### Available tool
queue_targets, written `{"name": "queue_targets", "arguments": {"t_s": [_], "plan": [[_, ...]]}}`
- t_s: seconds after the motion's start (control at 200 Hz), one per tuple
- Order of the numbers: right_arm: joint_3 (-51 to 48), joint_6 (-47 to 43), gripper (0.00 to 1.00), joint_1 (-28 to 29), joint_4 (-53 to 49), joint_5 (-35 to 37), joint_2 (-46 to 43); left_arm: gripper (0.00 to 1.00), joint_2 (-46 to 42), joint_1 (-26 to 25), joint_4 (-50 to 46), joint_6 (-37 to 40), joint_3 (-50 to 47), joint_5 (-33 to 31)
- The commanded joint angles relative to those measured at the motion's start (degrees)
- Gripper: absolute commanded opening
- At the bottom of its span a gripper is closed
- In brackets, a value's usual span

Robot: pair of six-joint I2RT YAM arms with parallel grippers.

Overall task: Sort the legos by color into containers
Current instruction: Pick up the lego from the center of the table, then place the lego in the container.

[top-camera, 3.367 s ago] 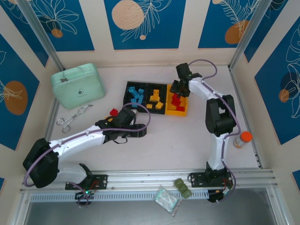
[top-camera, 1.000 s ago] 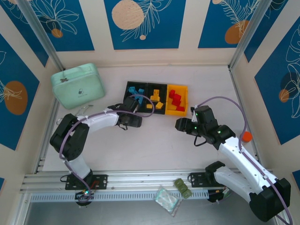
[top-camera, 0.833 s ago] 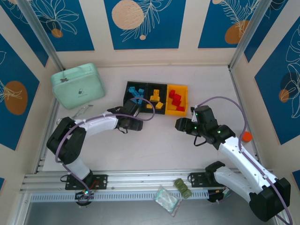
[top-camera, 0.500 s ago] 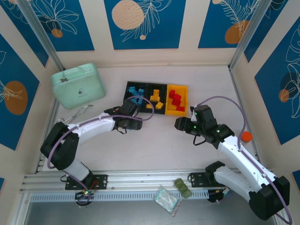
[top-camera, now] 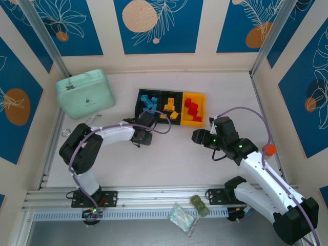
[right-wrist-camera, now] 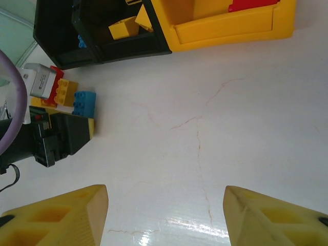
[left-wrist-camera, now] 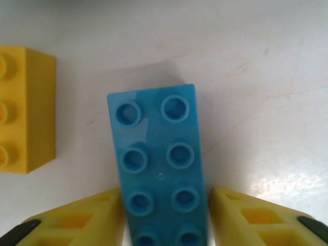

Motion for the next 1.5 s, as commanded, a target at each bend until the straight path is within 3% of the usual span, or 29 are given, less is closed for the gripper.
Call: {"name": "queue_targets", "arguments": {"t_s": [0.0, 0.255, 0.485, 0.71, 0.9, 1.146, 1.496], "plan": [[-0.89, 1.17, 0.61, 0.21, -0.13, -1.46, -0.46, 0.41, 0.0, 0.0, -1.53, 0.61, 1.6, -1.49], [-0.8, 1.22, 0.61, 1.06, 1.33, -2.51, 0.44, 0.33, -8.95, -0.6, -4.91, -0.34, -1.31, -0.36], [2.38, -0.65, 0.61, 7.49, 5.33, -4.38, 4.84, 0.31, -17.4, -0.46, -7.05, -0.98, -2.04, 1.66], [5.12, -2.48, 0.61, 11.62, 9.21, -7.41, 9.58, 0.3, -18.8, 2.22, -9.96, 1.31, 3.52, 2.52], [6.08, -2.58, 0.61, 12.38, 10.04, -7.24, 11.3, 0.3, -13.7, 6.08, -10.71, 4.4, 12.25, 3.68], [4.72, -1.87, 0.61, 12.39, 9.56, -6.09, 10.16, 0.3, -0.18, 9.46, -14.39, 7.55, 27.31, 4.83], [3.94, -1.57, 0.61, 11.68, 9.33, -5.67, 10.15, 0.31, 15.7, 10.62, -22.69, 9.74, 43.01, -2.8]]}}
